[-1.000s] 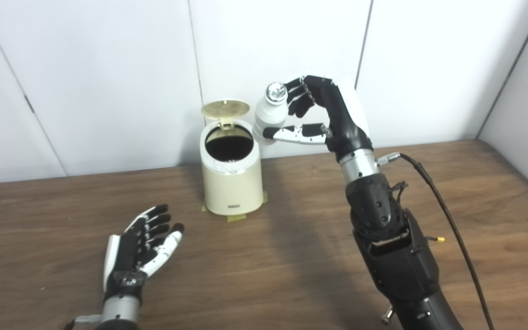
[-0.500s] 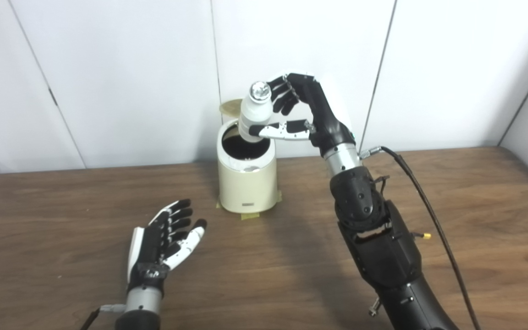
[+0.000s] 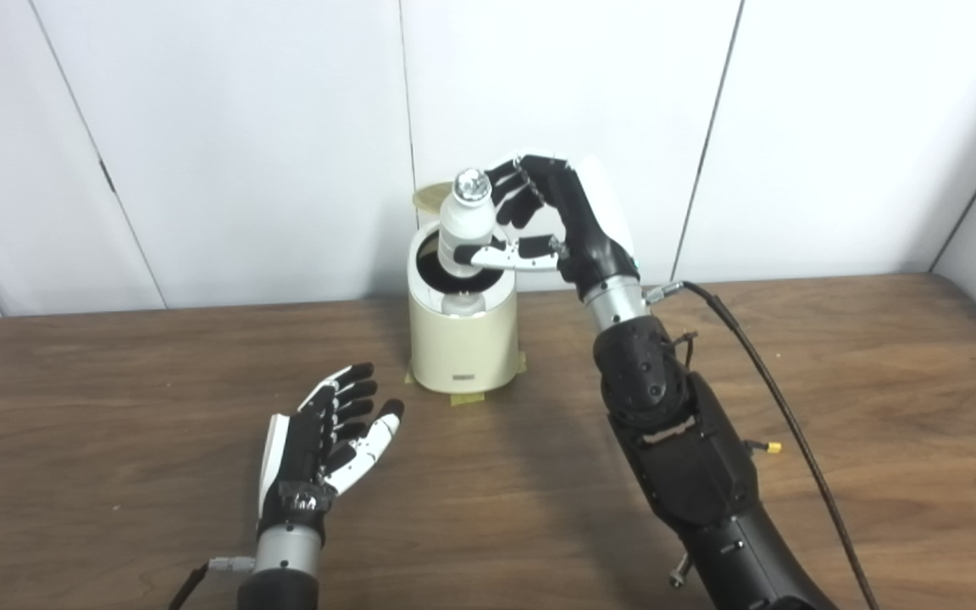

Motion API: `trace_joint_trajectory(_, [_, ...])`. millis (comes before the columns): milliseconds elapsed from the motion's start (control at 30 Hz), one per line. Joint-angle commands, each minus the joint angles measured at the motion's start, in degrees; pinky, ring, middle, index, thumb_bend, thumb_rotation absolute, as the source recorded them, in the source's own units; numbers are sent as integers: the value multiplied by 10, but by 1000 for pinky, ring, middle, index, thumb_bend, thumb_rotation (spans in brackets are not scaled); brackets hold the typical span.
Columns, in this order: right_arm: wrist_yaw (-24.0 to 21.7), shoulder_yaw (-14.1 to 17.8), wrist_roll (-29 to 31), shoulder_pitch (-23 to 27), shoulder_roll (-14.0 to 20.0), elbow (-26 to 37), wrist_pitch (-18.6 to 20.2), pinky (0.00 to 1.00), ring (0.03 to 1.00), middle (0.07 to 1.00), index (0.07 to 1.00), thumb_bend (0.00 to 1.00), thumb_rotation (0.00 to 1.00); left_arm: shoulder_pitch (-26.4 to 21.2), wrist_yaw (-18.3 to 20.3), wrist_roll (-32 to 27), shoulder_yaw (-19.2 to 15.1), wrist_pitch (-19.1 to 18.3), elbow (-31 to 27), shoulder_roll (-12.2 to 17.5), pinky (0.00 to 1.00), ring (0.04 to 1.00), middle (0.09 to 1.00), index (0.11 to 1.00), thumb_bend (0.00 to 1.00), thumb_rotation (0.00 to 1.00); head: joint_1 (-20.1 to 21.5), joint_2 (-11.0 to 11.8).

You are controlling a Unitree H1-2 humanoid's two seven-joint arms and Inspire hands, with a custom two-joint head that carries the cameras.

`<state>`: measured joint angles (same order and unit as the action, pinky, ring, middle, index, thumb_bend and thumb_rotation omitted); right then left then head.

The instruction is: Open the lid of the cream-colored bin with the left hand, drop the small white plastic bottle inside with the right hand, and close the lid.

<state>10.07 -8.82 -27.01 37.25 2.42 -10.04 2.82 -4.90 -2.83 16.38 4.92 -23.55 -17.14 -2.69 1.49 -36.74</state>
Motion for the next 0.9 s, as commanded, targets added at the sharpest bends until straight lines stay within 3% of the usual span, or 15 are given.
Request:
trace_joint_trajectory(0, [20, 6, -1, 35, -2, 2, -33, 372, 422, 478, 501, 521, 0, -14, -8, 5, 2, 6, -23, -10, 746, 782, 790, 828, 525, 287, 0, -1])
trace_joint_trajectory(433, [61, 1, -14, 38, 1, -58, -86, 404, 435, 491, 494, 520, 0, -16, -8, 14, 7, 7, -24, -16, 715, 755, 774, 821, 536, 291, -2, -5])
trace_joint_trajectory(767, [76, -4, -23, 37, 0, -89, -102, 358, 441, 490, 497, 503, 0, -17, -4, 20, 9, 6, -27, -16, 699, 747, 771, 823, 528, 297, -4, -7])
trace_joint_trajectory(867, [64, -13, -33, 39, 4, -90, -88, 343, 450, 507, 496, 501, 0, -16, -3, 24, 13, 6, -29, -16, 697, 748, 771, 822, 524, 306, -7, -10])
